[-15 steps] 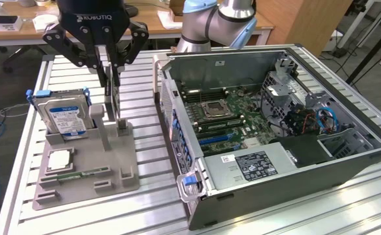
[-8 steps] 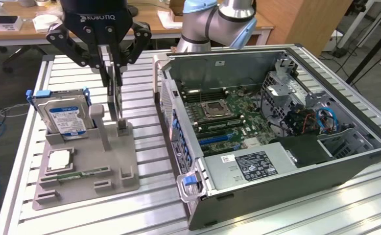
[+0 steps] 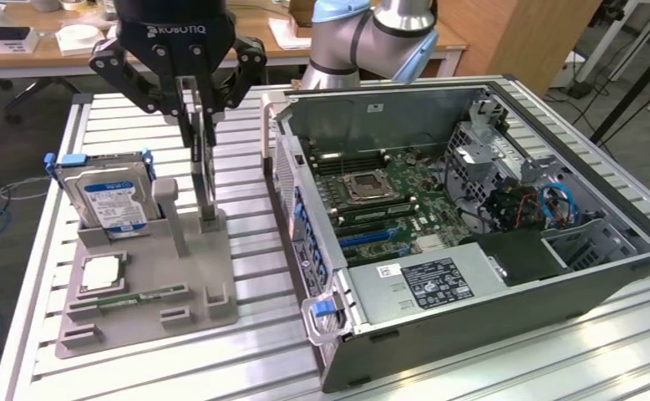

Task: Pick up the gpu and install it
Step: 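Pick up the gpu and move the gpu toward the slot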

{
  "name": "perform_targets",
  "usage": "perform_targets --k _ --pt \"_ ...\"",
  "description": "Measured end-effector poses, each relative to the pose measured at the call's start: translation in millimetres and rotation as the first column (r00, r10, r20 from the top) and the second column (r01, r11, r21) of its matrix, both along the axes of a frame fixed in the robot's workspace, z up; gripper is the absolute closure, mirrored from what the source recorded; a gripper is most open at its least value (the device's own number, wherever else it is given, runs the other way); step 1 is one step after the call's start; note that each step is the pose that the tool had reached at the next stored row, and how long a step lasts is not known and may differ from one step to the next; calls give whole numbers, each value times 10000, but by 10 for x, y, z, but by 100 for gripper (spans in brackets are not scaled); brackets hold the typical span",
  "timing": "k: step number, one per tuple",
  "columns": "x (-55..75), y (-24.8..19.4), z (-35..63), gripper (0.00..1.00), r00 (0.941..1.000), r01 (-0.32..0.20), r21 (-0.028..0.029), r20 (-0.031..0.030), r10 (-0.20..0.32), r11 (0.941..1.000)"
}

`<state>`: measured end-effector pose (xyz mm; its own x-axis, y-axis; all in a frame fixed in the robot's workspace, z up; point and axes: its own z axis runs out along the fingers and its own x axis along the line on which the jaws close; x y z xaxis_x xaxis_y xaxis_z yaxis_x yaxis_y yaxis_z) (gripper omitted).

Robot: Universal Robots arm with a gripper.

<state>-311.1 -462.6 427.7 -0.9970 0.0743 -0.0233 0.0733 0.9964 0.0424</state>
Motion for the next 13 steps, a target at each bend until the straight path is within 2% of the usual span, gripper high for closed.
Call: perform_targets --k 13 --pt "71 0 0 74 10000 0 0 0 0 10000"
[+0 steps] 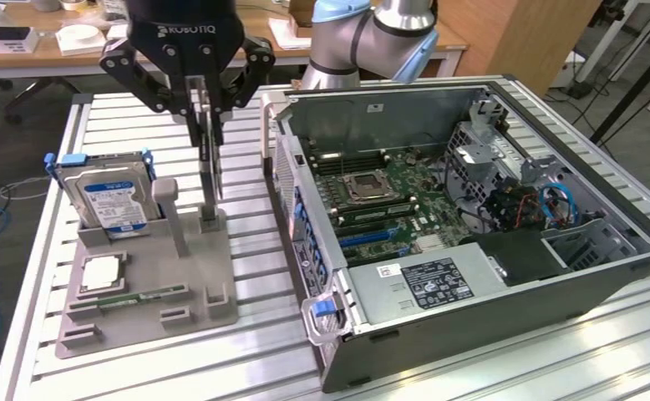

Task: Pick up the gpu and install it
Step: 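Pick up the gpu and move the gpu toward the slot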

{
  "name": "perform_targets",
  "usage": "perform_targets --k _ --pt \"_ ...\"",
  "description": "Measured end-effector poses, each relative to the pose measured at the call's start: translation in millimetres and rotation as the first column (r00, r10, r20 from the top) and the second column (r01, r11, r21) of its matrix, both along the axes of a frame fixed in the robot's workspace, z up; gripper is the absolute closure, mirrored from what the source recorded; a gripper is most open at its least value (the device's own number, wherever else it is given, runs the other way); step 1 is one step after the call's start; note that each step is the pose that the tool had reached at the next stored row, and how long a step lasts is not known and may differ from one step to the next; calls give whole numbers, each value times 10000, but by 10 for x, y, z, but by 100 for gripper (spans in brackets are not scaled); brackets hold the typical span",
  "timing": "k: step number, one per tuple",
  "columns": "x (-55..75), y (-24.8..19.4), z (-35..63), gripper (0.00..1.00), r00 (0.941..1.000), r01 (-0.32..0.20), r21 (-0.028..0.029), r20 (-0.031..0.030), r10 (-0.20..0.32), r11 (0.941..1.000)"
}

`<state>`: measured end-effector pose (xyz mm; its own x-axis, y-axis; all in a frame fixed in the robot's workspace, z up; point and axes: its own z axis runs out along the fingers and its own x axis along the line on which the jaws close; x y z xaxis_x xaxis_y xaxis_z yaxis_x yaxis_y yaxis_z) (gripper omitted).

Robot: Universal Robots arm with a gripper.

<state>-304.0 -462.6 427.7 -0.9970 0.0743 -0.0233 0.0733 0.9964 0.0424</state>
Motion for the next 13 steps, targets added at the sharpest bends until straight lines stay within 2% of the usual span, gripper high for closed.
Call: perform_targets --k 13 --pt "74 0 0 74 10000 0 0 0 0 10000"
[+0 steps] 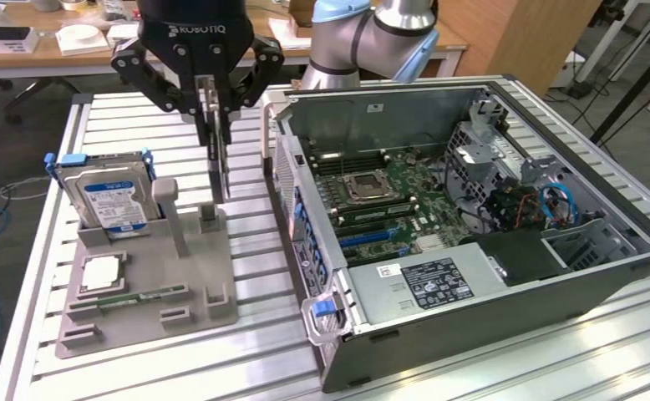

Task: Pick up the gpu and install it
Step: 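Pick up the gpu and move the gpu toward the slot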

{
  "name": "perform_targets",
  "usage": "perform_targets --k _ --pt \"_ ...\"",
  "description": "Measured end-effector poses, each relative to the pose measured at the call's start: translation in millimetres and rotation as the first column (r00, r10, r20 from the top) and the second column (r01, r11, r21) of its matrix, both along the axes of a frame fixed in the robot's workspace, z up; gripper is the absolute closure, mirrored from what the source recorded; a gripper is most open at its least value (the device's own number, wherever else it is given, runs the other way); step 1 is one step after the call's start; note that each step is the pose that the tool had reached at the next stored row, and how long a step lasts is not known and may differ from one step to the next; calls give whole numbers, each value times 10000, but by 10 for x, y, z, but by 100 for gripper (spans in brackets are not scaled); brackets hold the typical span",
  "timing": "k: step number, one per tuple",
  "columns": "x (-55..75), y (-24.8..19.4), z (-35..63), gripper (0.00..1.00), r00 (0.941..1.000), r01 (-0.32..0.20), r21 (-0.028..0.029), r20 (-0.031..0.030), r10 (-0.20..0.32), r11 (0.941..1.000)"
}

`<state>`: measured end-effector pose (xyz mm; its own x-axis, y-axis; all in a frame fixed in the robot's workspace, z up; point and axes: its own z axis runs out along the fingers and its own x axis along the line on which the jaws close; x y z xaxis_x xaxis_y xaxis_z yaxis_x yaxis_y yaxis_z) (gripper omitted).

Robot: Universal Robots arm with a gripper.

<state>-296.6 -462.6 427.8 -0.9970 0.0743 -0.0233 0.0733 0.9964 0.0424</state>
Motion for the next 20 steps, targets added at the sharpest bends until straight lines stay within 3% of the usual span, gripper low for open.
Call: perform_targets --k 20 --pt "114 0 0 74 10000 0 0 0 0 10000"
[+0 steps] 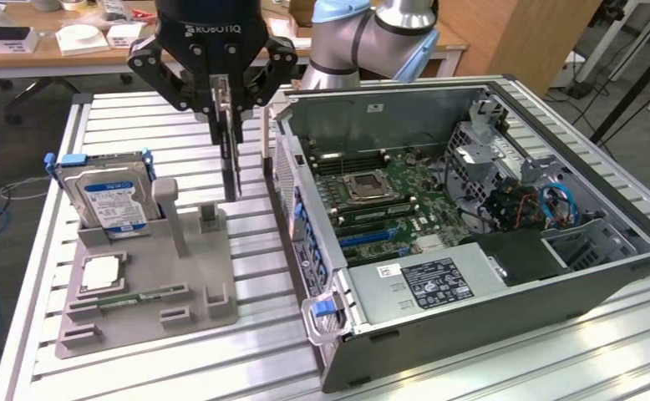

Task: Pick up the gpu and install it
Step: 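Pick up the gpu and move the gpu toward the slot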

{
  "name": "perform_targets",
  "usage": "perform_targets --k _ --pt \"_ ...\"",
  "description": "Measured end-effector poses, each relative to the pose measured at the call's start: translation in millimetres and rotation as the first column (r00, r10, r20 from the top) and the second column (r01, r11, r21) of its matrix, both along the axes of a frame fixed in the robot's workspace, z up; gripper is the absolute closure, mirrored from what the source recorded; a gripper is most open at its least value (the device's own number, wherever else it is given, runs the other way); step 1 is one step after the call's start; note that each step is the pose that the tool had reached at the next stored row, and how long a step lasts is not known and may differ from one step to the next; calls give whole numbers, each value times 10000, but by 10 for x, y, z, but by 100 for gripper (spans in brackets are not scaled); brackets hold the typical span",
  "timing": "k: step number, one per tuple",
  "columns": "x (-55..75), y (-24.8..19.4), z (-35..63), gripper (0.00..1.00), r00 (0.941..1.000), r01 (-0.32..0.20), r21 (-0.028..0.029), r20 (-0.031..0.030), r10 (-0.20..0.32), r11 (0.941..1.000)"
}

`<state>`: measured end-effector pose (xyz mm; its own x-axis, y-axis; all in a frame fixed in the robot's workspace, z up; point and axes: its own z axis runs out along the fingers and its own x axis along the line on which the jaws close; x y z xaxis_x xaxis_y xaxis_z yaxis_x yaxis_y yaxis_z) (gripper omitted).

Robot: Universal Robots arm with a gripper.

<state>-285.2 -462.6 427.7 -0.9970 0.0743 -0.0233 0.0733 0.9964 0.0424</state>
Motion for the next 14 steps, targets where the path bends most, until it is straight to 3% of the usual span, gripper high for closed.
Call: perform_targets --k 14 --pt "76 0 0 74 10000 0 0 0 0 10000"
